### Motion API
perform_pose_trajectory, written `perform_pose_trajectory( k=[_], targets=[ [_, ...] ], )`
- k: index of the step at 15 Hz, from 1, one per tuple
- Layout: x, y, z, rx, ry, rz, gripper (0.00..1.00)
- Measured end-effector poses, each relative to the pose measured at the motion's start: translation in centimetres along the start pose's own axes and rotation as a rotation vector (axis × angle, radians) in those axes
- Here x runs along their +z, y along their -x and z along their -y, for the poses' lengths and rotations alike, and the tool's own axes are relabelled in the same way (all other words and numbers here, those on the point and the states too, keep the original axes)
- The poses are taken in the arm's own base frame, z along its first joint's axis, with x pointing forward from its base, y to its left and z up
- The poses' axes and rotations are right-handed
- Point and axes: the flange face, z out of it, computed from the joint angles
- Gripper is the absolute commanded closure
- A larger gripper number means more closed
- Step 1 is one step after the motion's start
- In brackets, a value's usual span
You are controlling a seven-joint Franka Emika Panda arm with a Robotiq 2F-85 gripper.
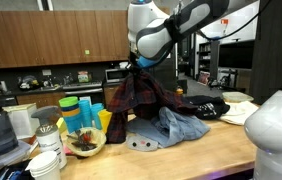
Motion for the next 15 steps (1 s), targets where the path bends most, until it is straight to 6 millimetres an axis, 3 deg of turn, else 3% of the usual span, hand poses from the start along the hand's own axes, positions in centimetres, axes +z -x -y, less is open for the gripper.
perform_pose_trajectory(
  k=[6, 15],
  targets=[
    [-1.1, -3.2, 2.5, -0.088, 0.029, -0.023, 0.97],
    [-4.0, -5.2, 3.4, -0.119, 0.041, -0.085, 0.97]
  ],
)
